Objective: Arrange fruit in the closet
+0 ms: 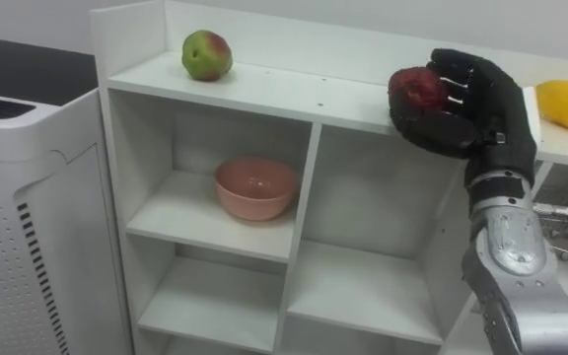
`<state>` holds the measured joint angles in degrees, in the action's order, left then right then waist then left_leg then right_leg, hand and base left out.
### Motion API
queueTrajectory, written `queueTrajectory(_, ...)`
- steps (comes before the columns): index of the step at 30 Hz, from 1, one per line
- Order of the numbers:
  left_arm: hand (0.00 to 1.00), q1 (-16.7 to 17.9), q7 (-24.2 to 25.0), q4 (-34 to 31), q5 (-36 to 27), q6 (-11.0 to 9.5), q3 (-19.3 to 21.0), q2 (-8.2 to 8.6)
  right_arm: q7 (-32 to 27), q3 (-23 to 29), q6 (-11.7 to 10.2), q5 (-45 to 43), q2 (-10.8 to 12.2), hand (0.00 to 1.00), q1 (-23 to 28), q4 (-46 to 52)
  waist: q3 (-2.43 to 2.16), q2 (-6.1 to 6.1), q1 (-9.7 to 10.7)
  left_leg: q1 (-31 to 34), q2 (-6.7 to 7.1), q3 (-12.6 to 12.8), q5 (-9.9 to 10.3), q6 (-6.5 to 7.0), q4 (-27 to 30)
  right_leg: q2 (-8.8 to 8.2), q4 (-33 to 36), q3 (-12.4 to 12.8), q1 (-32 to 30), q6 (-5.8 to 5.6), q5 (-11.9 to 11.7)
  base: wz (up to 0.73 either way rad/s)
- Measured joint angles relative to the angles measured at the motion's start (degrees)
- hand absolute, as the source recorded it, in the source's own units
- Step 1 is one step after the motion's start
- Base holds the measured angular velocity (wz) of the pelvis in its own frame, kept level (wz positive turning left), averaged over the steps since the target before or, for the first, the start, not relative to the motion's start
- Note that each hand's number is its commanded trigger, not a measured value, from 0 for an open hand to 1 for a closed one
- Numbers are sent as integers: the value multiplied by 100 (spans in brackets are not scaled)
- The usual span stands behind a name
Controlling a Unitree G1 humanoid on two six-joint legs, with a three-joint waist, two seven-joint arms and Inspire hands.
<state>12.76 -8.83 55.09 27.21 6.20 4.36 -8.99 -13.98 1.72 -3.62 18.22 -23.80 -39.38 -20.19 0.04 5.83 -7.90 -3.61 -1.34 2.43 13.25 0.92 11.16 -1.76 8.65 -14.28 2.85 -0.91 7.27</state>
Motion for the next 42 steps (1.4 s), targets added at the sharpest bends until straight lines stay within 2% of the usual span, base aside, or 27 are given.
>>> queueTrajectory(2, 0, 13, 59, -2, 0, 47, -2, -24, 90, -52, 9, 1, -108, 100, -123, -148, -20, 30, -7, -1, -1, -3, 0, 0, 17, 2, 0, -6, 0, 0, 0, 0)
queueTrajectory(6, 0, 15, 82, -2, -1, 99, -5, -58, 99, -53, 77, -4, -117, 100, -167, -179, -30, 79, -13, -1, 1, -9, -1, 0, 21, 0, 0, -3, 1, 0, 0, 0)
queueTrajectory(10, 0, 0, 100, -2, -1, 108, -5, -95, 106, -53, 77, -5, -117, 100, -184, -178, -26, 106, -19, -5, 2, -17, -1, 0, 23, -2, -2, 13, 6, 0, 0, 0)
queueTrajectory(20, 0, -27, 38, 5, -13, 98, -11, -97, 158, -84, 79, 420, -117, 100, -184, -78, 12, 51, 29, 0, -3, -17, -1, -1, 14, 4, -4, 18, 6, 0, 0, 0)
queueTrajectory(23, 0, -48, -75, 8, -13, 98, -10, -97, 161, -313, 132, 375, -114, 100, -154, 343, 15, 44, 127, 6, -5, -11, -1, -1, 5, 8, -4, 30, -6, 0, 0, 0)
queueTrajectory(27, 0, -154, -191, 13, -14, 41, -9, -97, 181, -348, 179, 219, -112, 100, 95, 1177, 8, 34, 131, -3, -5, 31, -1, 0, -26, 16, -4, 158, -38, 0, 0, -4)
queueTrajectory(29, 0, -174, -255, 24, -16, -43, -11, -98, 183, -350, 168, 196, -109, 100, 286, 1611, 0, 12, 124, -11, -1, 52, -1, 0, -24, 13, -4, 212, -46, 0, 0, -6)
queueTrajectory(33, 0, -198, -421, 89, -15, -80, -19, -93, 225, -349, 168, 214, -75, 100, 470, 2081, -3, -43, 136, -12, 1, 67, -2, 1, -24, 13, -5, 299, -92, -1, 0, -6)
queueTrajectory(37, 0, -196, -554, 245, -72, -84, -168, -85, 300, -350, 168, 419, -31, 100, 609, 2336, -14, -165, 160, -31, -5, 88, -3, 2, -27, 21, -5, 334, -85, 0, 0, -2)
queueTrajectory(42, 0, -191, -634, 556, -64, -76, -322, -60, 484, -357, 168, 516, 180, 100, 884, 2360, -10, -209, 141, -59, -18, 193, -9, -9, -34, 42, 2, 418, -79, 8, -5, -9)
